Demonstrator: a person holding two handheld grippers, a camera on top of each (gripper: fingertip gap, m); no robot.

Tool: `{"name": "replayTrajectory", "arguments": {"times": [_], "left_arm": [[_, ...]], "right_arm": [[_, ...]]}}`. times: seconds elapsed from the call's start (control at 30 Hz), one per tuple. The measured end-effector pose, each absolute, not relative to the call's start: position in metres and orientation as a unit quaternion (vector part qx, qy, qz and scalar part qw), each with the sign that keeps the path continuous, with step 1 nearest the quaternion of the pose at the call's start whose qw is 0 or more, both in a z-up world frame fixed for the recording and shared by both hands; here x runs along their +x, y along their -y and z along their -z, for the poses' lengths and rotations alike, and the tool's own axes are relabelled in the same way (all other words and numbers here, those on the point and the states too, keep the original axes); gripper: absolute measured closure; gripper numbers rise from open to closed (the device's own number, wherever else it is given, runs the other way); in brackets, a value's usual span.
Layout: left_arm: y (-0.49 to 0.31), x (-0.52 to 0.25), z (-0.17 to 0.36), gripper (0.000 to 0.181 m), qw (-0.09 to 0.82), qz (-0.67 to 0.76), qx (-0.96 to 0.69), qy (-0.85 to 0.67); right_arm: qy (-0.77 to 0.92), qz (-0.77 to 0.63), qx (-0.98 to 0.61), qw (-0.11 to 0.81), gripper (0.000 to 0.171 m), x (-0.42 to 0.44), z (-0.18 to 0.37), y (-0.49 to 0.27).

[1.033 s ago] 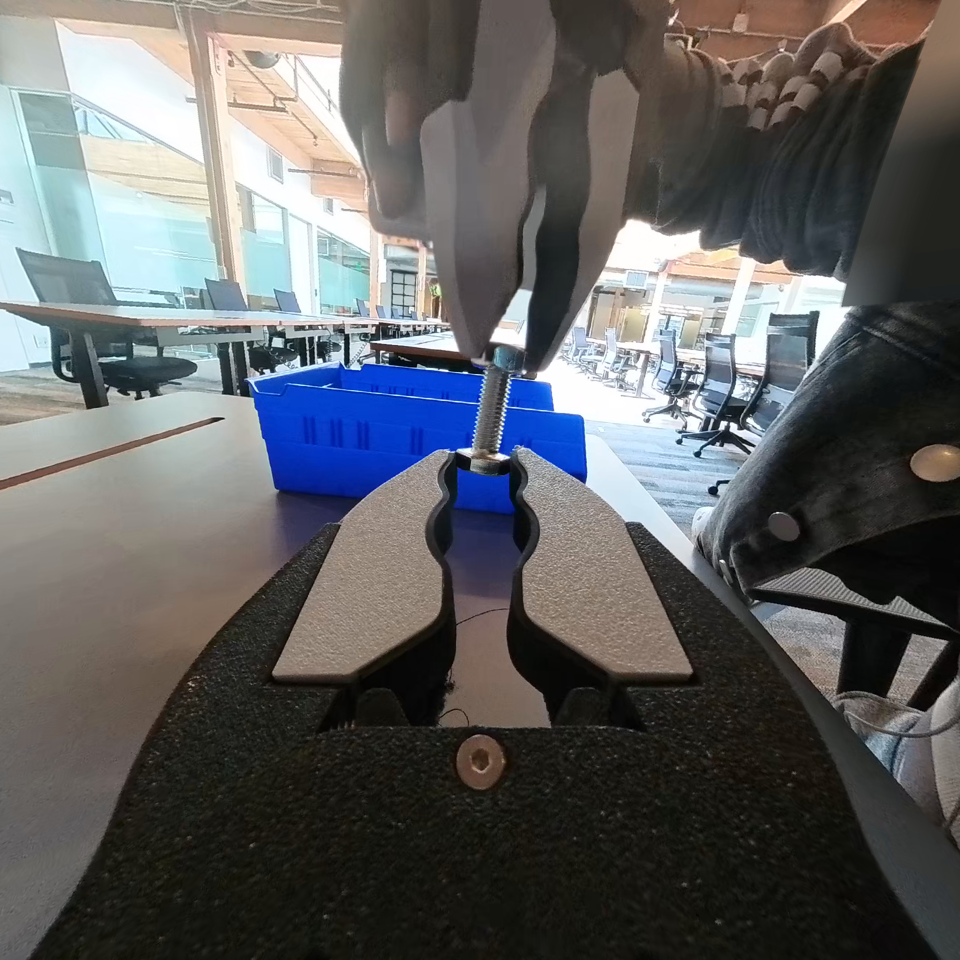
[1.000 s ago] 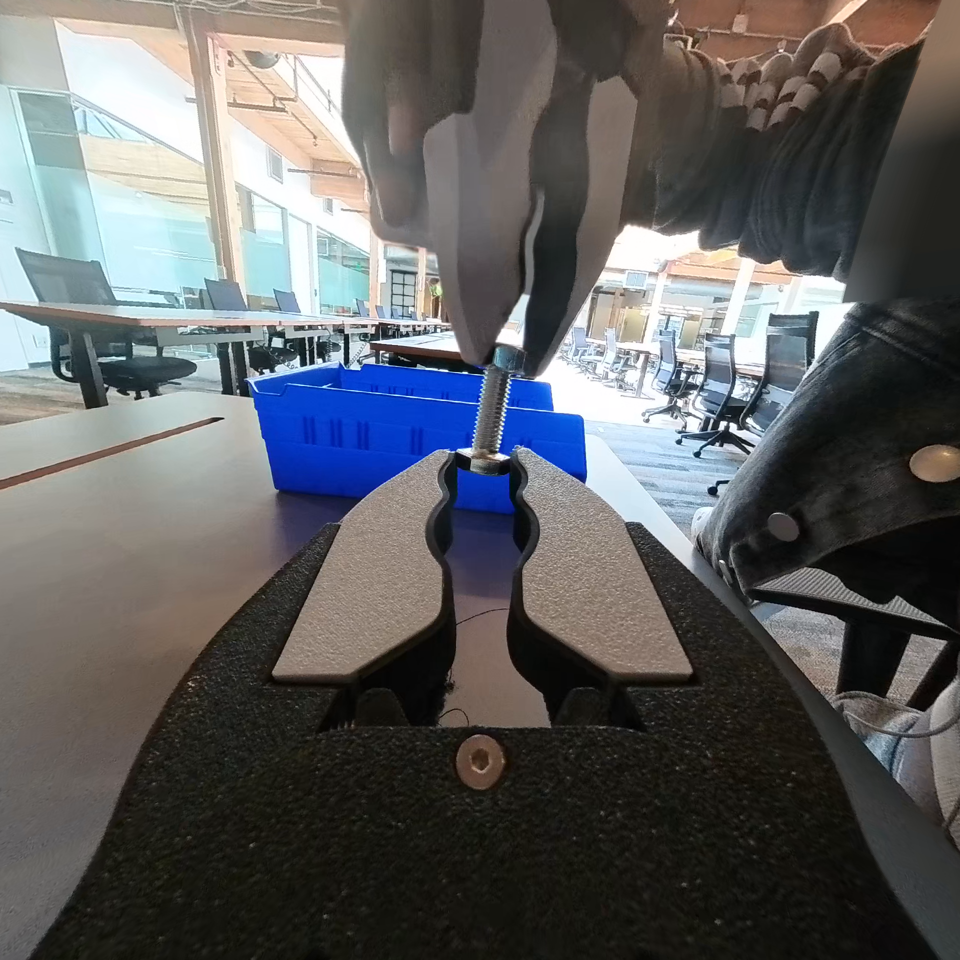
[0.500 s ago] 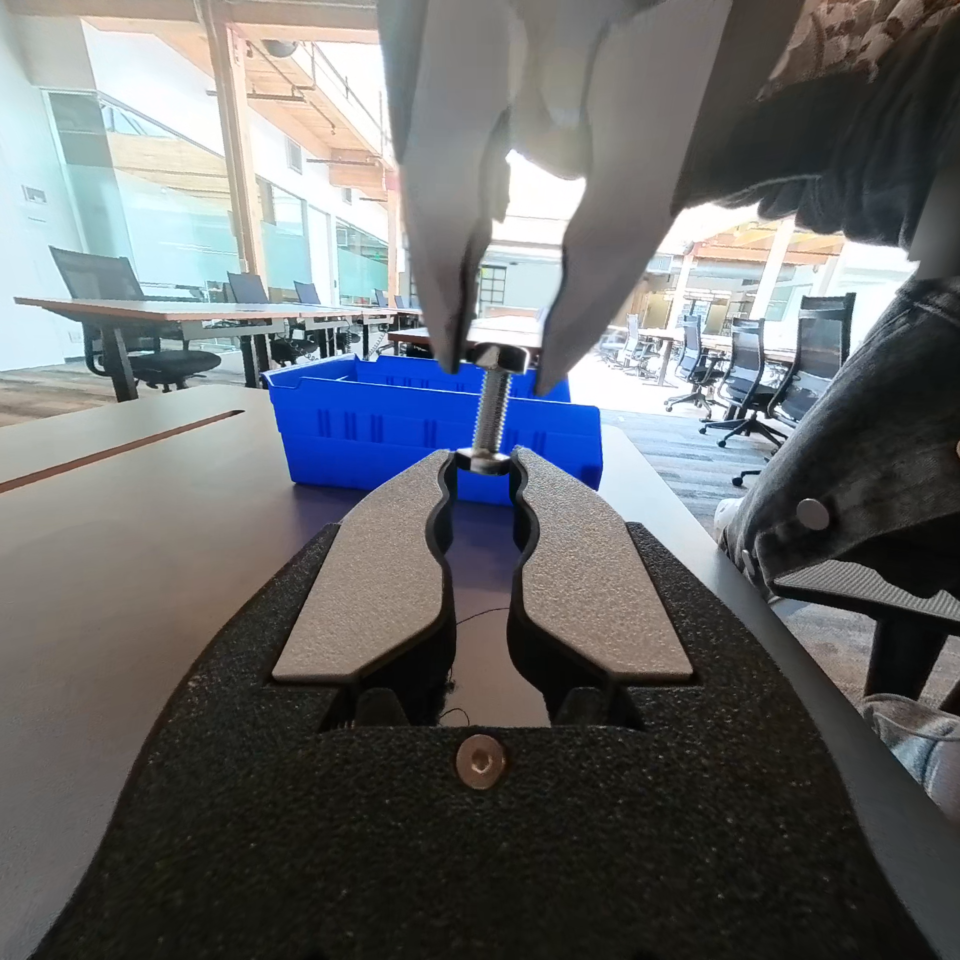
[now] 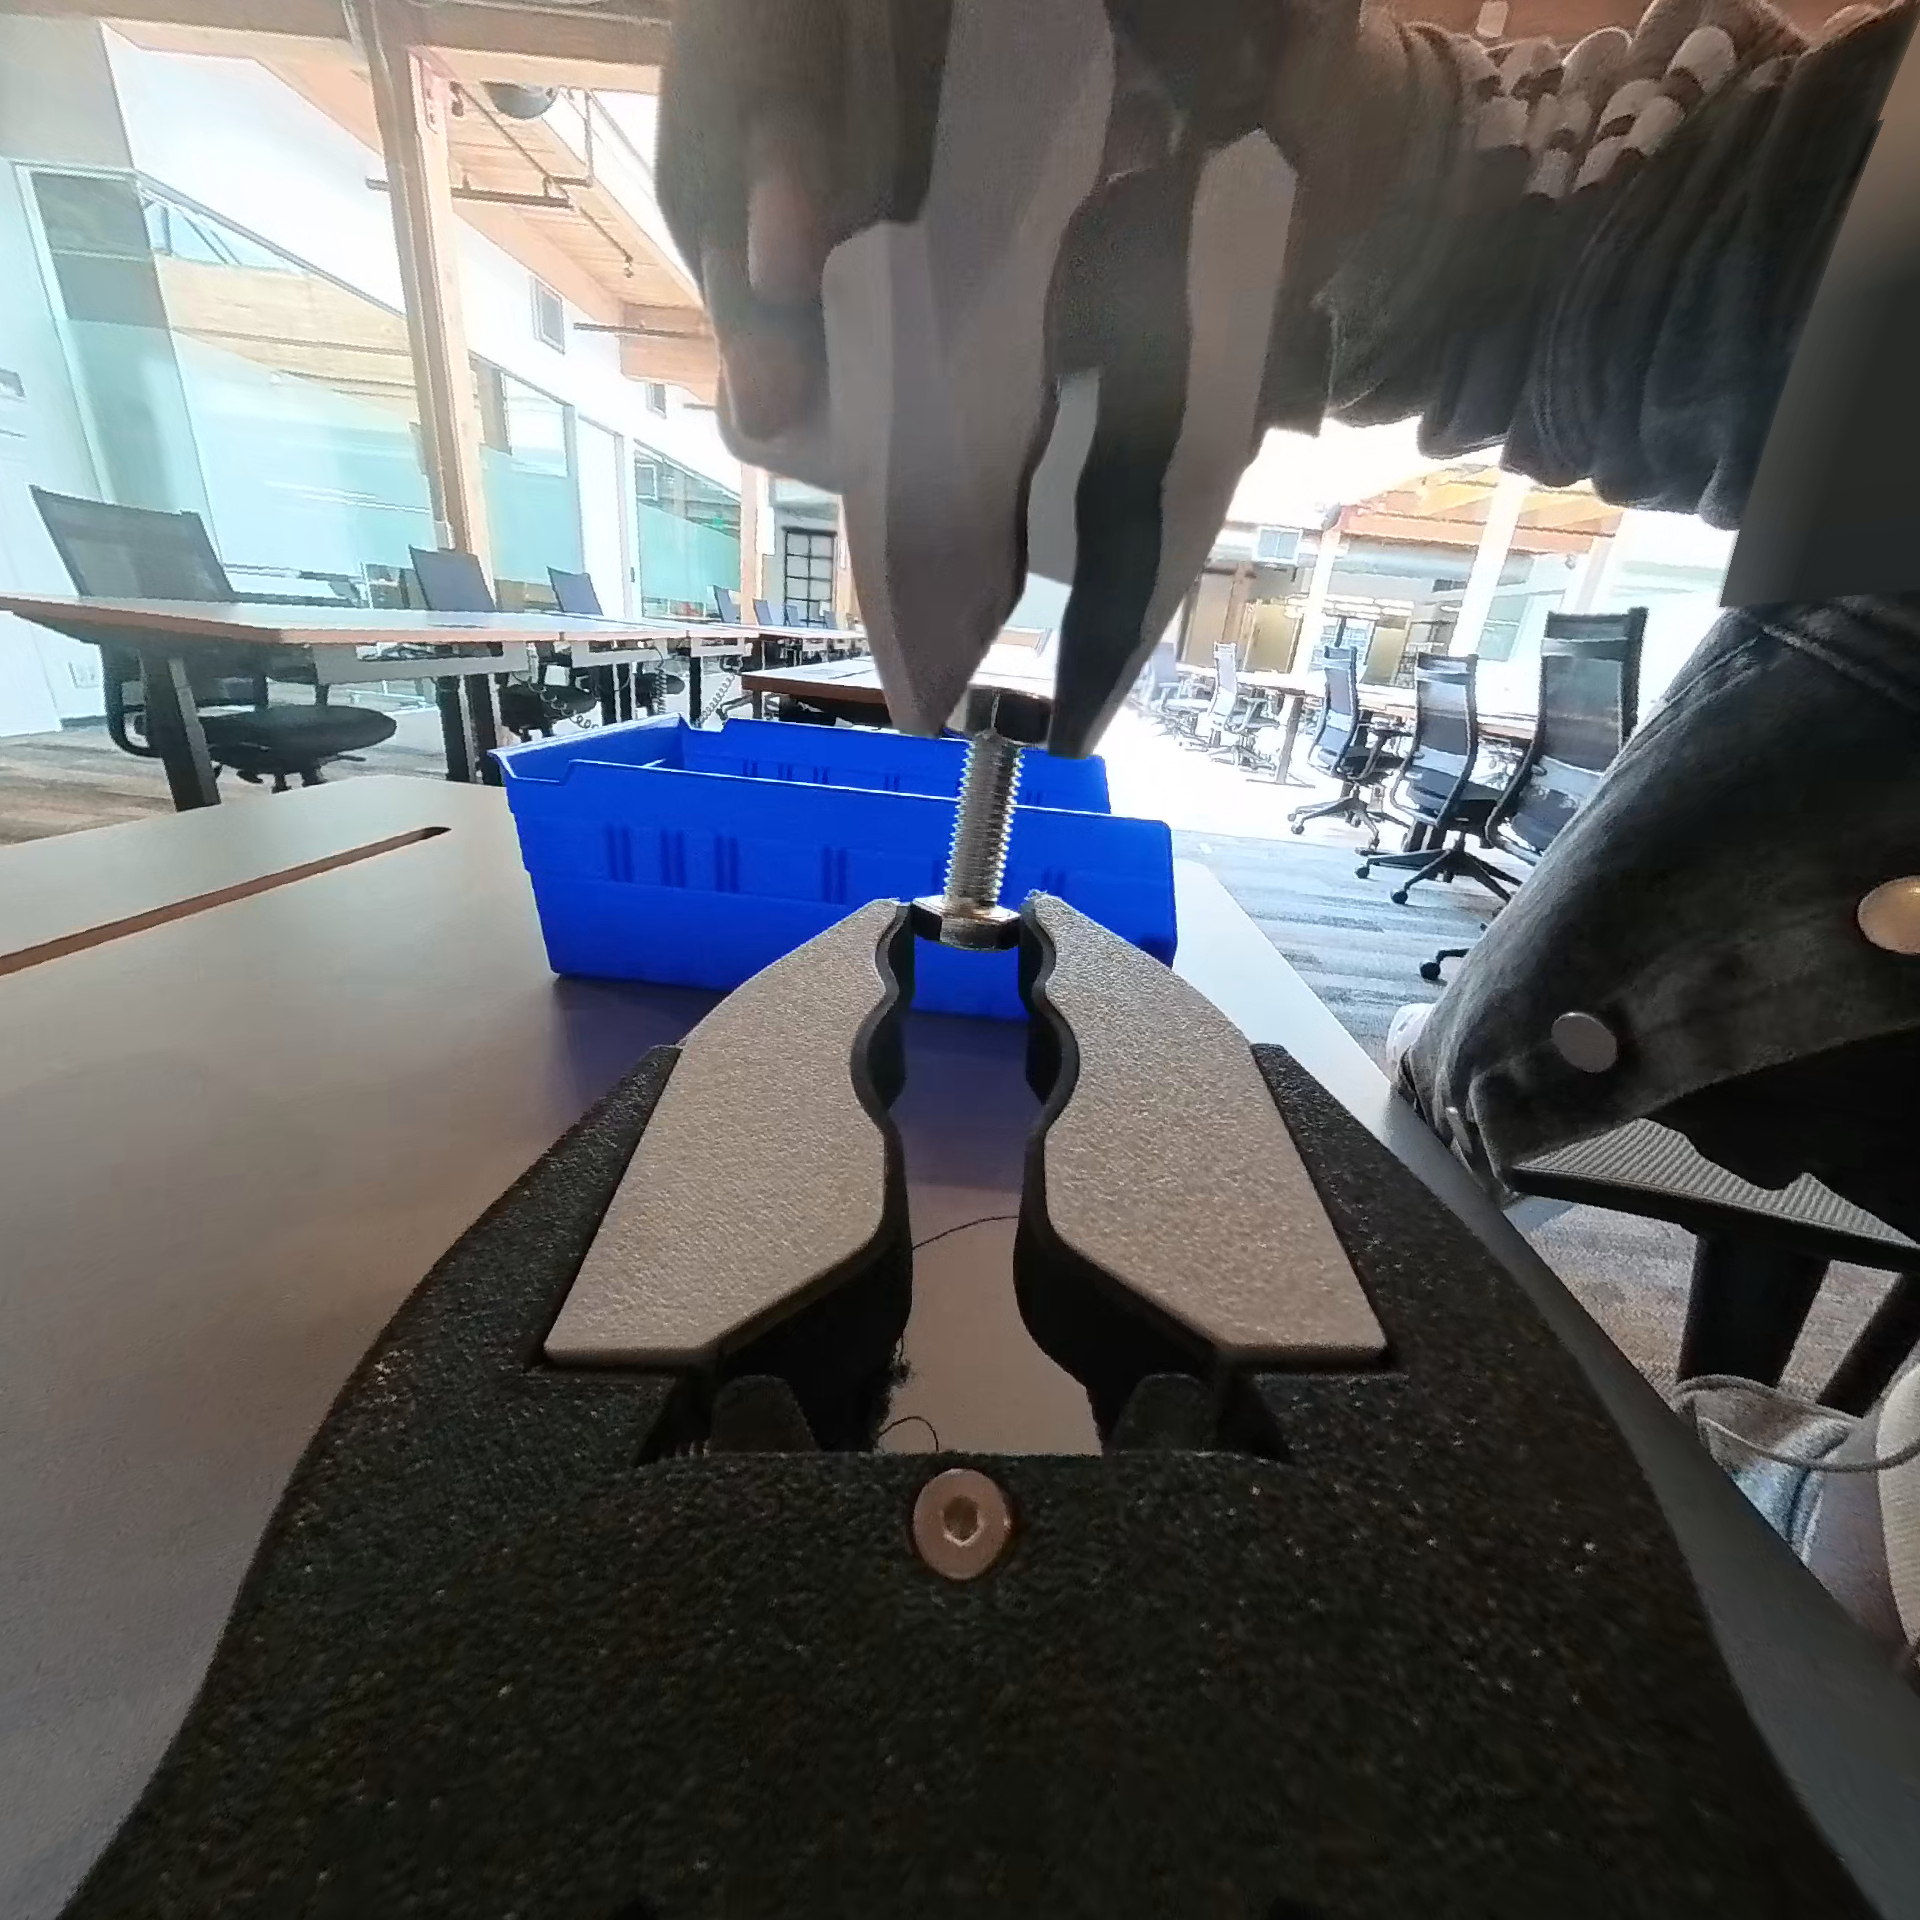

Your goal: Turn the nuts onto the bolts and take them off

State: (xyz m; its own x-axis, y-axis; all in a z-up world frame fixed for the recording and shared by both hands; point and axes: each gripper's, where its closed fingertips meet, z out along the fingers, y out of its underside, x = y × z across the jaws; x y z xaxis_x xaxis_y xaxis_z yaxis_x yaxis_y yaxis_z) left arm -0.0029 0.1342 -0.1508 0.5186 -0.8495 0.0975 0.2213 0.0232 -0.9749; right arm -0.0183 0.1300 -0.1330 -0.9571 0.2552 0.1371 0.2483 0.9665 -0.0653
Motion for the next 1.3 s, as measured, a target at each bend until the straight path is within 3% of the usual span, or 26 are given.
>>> {"name": "replayTrajectory", "arguments": {"times": [0.07, 0.27, 0.47, 0.57, 0.63, 0.73, 0.83, 1.0, 1.13, 1.3], "left_arm": [[-0.1347, -0.003, 0.1508, 0.163, 0.66, 0.407, -0.569, -0.274], [-0.1368, -0.0042, 0.1519, 0.163, 0.661, 0.401, -0.574, -0.271], [-0.138, -0.0041, 0.1531, 0.163, 0.662, 0.391, -0.579, -0.27], [-0.1381, -0.0034, 0.1529, 0.163, 0.662, 0.39, -0.579, -0.272], [-0.1373, -0.0045, 0.1519, 0.163, 0.663, 0.395, -0.576, -0.267], [-0.1369, -0.0047, 0.1521, 0.163, 0.662, 0.398, -0.575, -0.269], [-0.136, -0.0038, 0.1516, 0.163, 0.662, 0.4, -0.574, -0.271], [-0.1359, -0.004, 0.1515, 0.163, 0.661, 0.402, -0.572, -0.272], [-0.1359, -0.0042, 0.1512, 0.163, 0.66, 0.404, -0.572, -0.271], [-0.1359, -0.0028, 0.1523, 0.163, 0.659, 0.4, -0.574, -0.276]], "right_arm": [[0.989, -0.026, -0.118, 0.082, 0.153, -0.0206, 0.1338, -0.13], [0.961, -0.015, -0.268, 0.072, 0.154, -0.0194, 0.1346, -0.1332], [0.845, -0.005, -0.53, 0.073, 0.154, -0.0183, 0.1352, -0.1325], [0.822, -0.022, -0.564, 0.073, 0.148, -0.0197, 0.1356, -0.1313], [0.825, -0.027, -0.56, 0.072, 0.145, -0.0196, 0.1355, -0.1313], [0.871, -0.021, -0.485, 0.075, 0.125, -0.0187, 0.1354, -0.1322], [0.927, -0.011, -0.363, 0.096, 0.124, -0.0193, 0.1318, -0.1356], [0.966, -0.004, -0.248, 0.076, 0.13, -0.013, 0.1324, -0.1387], [0.98, 0.001, -0.182, 0.084, 0.144, -0.0156, 0.1333, -0.1388], [0.976, -0.001, -0.202, 0.08, 0.153, -0.0163, 0.1358, -0.1377]]}}
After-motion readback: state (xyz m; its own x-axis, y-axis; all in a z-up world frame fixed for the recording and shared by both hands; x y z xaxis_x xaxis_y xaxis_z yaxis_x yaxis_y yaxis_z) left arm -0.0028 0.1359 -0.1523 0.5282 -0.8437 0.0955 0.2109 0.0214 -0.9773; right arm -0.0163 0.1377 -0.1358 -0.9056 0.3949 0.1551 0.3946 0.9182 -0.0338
